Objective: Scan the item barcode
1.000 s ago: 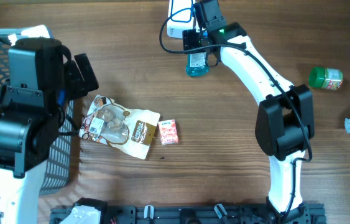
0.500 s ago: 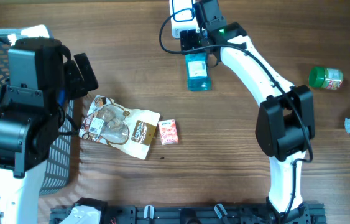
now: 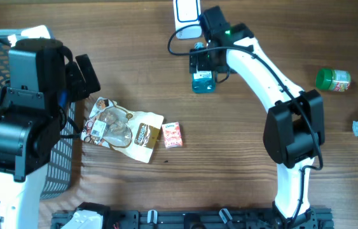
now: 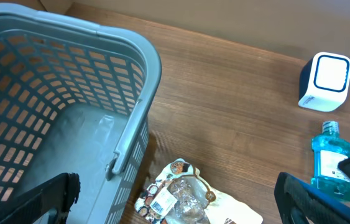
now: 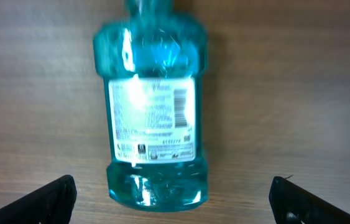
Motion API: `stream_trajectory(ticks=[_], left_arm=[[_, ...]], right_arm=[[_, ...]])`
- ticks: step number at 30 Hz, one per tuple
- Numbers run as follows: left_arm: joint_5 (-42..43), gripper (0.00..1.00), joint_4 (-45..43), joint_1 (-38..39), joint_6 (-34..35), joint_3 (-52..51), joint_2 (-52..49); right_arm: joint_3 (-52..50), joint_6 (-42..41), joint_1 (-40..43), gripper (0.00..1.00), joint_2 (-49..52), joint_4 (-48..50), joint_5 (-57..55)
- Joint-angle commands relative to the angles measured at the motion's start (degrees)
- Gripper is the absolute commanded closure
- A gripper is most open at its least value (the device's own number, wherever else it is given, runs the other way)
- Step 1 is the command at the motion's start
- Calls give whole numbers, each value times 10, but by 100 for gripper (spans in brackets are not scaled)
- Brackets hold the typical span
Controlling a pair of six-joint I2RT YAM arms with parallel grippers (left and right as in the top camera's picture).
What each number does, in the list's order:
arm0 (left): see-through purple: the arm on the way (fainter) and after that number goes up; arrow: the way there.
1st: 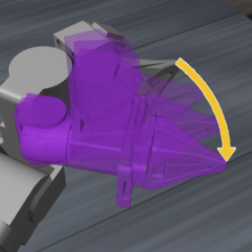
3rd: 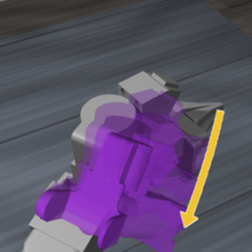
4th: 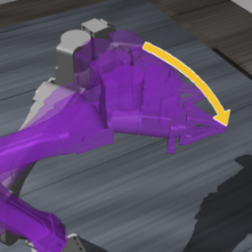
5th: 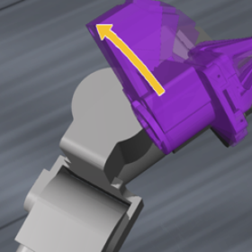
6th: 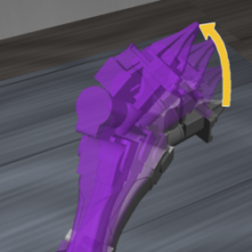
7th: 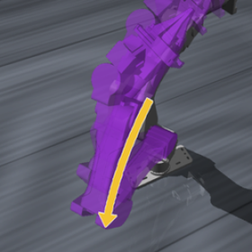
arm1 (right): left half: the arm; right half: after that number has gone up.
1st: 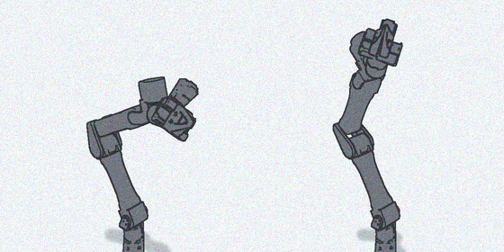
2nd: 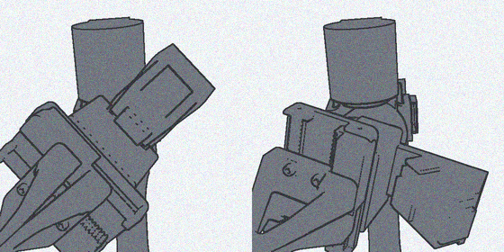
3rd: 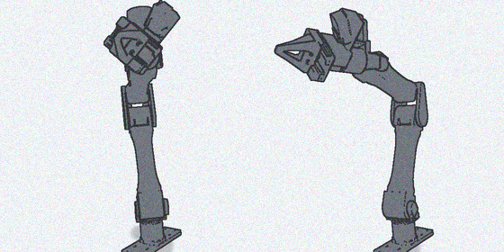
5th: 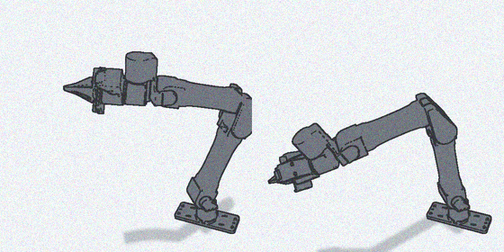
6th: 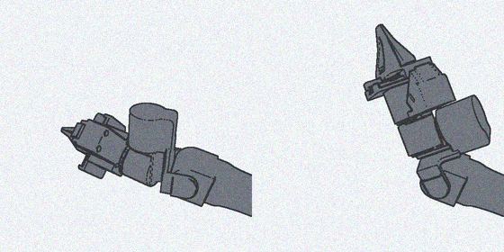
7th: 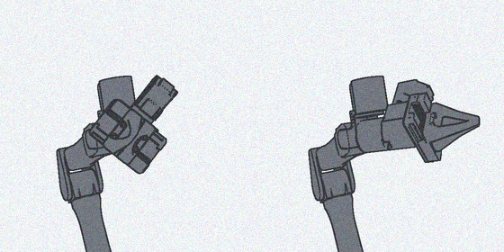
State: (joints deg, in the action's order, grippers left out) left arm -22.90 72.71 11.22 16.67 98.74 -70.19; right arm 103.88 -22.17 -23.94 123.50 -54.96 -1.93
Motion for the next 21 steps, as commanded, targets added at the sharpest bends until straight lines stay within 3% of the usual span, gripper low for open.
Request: stream_trajectory(ticks=[1, 7, 14, 21], left_arm=[[-12, 0, 2, -2, 1, -2, 0], [-12, 0, 2, -2, 1, -2, 0], [-12, 0, 4, -2, 1, -2, 0], [-12, 0, 4, -2, 1, -2, 0]], right_arm=[[-68, -22, -20, 0, -10, 14, 27], [-102, 3, -36, 0, -10, 68, 26], [-106, -48, -36, 0, 1, 90, 24], [-106, -47, -35, 4, 41, 105, 24]])
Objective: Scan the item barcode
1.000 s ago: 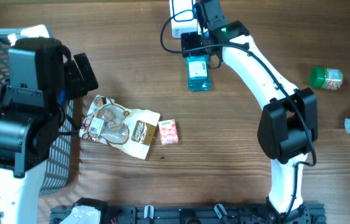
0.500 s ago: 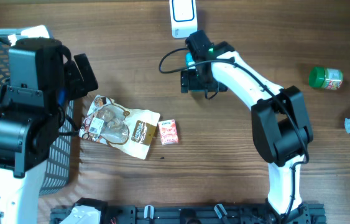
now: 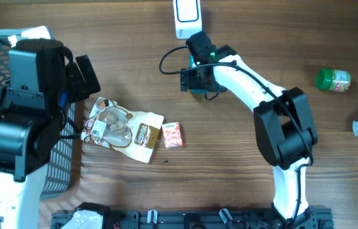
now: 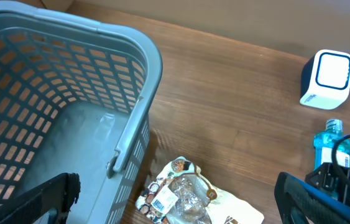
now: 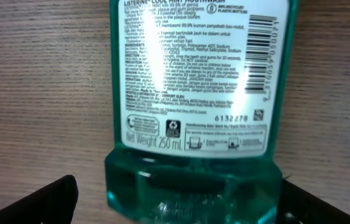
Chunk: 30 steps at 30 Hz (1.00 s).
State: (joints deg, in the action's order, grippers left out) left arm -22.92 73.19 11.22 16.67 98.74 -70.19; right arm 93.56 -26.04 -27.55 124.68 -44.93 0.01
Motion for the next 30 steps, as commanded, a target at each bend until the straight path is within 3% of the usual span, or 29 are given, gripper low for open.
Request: stream_trajectory(ticks=[1, 3, 7, 15, 23, 30], left_arm=[[-12, 0, -1, -2, 1, -2, 0], [-12, 0, -1, -2, 1, -2, 0], [-12, 0, -1, -2, 1, -2, 0], [-12, 0, -1, -2, 1, -2, 0], [-12, 0, 0, -2, 1, -2, 0], [-12, 0, 10, -2, 1, -2, 0]], right_arm=[[-3, -6, 1, 4, 30, 5, 5], [-3, 6, 1, 4, 30, 5, 2], [-3, 4, 2, 21, 30, 6, -33], [4, 5, 1, 39, 29, 6, -45], [17, 3, 2, 42, -18, -8, 228], [17, -68, 2, 42, -48, -18, 469]])
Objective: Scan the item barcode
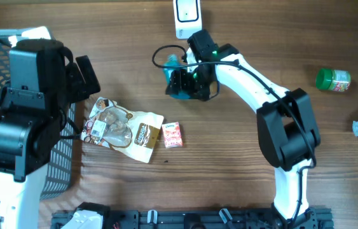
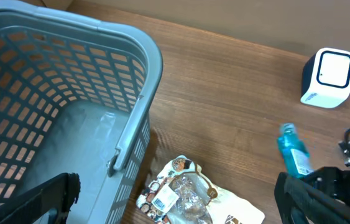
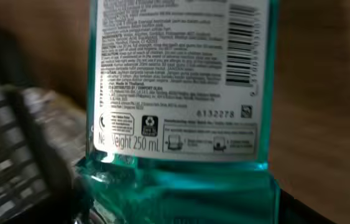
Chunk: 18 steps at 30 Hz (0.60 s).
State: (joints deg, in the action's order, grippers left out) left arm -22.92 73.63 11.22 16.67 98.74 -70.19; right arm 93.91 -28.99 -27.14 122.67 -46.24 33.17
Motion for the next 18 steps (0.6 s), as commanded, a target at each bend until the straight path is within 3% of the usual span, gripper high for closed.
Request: stream_trajectory(ticks=[1, 5, 15, 18], left_arm=[[-12, 0, 7, -2, 1, -2, 0], [-12, 0, 8, -2, 1, -2, 0], [-12, 0, 8, -2, 1, -2, 0], [-12, 0, 8, -2, 1, -2, 0]], right_arm=[[13, -51, -2, 41, -28, -8, 148], [13, -136, -2, 33, -28, -52, 158], [13, -362, -2, 32, -28, -104, 164], [13, -411, -1, 32, -28, -99, 212]])
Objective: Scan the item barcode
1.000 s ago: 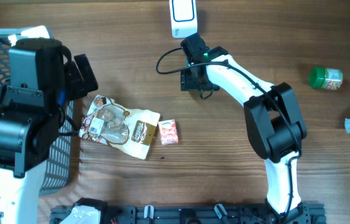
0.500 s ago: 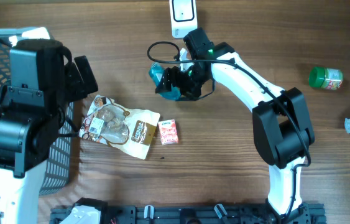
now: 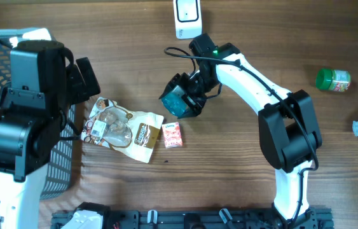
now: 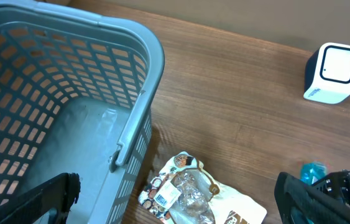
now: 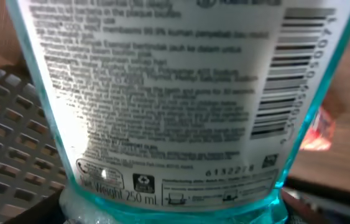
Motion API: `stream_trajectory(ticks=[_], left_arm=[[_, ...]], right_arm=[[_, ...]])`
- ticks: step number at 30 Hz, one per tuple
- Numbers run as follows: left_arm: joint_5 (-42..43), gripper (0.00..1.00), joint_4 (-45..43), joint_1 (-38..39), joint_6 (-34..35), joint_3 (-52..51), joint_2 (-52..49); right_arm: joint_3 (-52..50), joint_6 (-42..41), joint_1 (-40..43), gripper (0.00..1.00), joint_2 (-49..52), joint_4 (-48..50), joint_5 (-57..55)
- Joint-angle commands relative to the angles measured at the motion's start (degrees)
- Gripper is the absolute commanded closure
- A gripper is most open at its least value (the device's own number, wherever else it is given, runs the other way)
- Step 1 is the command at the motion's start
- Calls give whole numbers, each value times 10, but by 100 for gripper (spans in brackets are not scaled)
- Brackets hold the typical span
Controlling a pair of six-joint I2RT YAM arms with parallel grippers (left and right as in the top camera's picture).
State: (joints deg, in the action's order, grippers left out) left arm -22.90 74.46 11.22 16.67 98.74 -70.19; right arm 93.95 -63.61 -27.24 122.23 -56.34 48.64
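Observation:
My right gripper (image 3: 188,94) is shut on a teal mouthwash bottle (image 3: 176,99) and holds it off the table, tilted, left of centre. The right wrist view is filled by that bottle (image 5: 162,93): its white label and the barcode (image 5: 302,74) face the camera. The white scanner (image 3: 186,14) stands at the table's far edge, apart from the bottle. In the left wrist view the scanner (image 4: 331,73) is at upper right and the bottle (image 4: 314,171) at lower right. My left gripper (image 4: 175,202) is open with nothing in it, by the basket.
A grey mesh basket fills the left side. A snack bag (image 3: 126,127) and a small pink carton (image 3: 173,135) lie just below the held bottle. A green jar (image 3: 332,79) and a tube lie at the far right.
My right gripper has carried the bottle away from the scanner toward the front of the table and tilted it further. The left arm has barely shifted.
The bottle lay on the table below the scanner with my right gripper open over it. Then the gripper was down around it. Then the bottle was off the table, left of where it lay. Now it hangs farther forward, above the pink carton.

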Motion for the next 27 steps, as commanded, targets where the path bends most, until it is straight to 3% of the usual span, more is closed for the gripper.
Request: stream_trajectory(ticks=[1, 5, 10, 12, 17, 24, 27], left_arm=[[-12, 0, 0, -2, 1, -2, 0], [-12, 0, 0, -2, 1, -2, 0], [-12, 0, 0, -2, 1, -2, 0], [-12, 0, 0, -2, 3, -2, 0], [-10, 0, 9, -2, 3, -2, 0], [-10, 0, 13, -2, 3, -2, 0], [-10, 0, 13, -2, 3, -2, 0]], right_arm=[[12, -69, 1, 32, -23, 3, 79], [12, -47, 2, 40, -23, 37, 225], [12, -64, 1, 42, -24, 91, 353], [12, -88, 3, 42, -23, 136, 301], [12, -54, 10, 37, -23, 127, 130], [12, -56, 10, 42, -23, 85, 62], [12, -87, 15, 45, -24, 97, 135]])
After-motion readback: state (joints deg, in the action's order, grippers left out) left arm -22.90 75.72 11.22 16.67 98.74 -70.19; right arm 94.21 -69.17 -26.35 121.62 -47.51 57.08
